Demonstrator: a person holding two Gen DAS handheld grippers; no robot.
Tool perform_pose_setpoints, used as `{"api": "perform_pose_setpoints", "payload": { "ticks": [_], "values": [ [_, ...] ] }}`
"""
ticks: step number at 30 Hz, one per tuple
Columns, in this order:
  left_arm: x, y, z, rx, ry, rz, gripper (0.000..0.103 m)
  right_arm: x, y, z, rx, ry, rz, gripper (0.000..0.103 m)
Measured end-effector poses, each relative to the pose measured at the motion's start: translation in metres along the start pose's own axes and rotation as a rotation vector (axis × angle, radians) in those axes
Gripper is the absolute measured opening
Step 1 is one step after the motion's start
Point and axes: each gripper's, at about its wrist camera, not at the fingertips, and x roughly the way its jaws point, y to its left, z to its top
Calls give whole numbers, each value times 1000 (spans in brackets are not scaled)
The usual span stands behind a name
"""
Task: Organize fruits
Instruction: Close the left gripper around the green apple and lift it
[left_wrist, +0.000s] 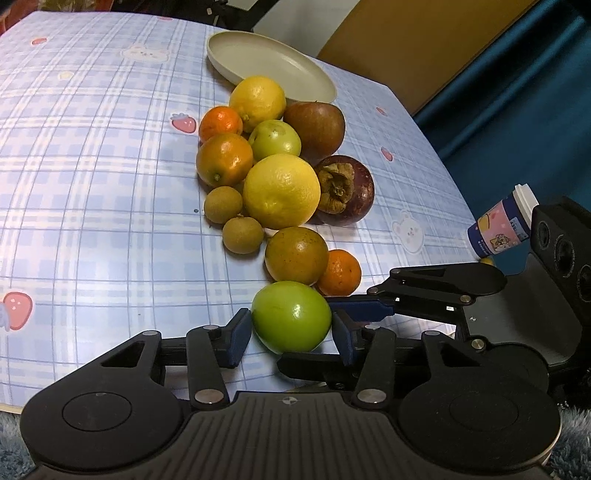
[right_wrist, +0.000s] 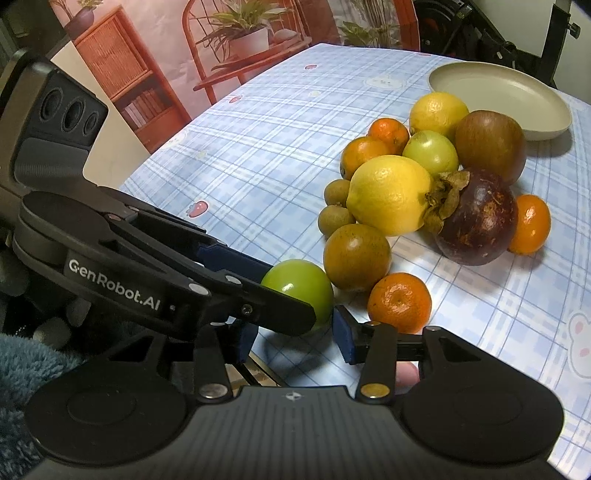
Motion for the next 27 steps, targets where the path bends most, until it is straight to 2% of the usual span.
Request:
{"api": "perform_pose_setpoints", "payload": {
  "ticks": [11,15,27],
  "values": [
    [-2,1,2,-7,-9,16,52,-1,3,1,-9,-4,-4,47],
    [-4,4,2,-19,-14,15,53,0,2,1,-6,-8,-10,51],
    [-6,8,3,-31,-31,-2,50,5,1,4,1,-25,0,54]
  ]
}}
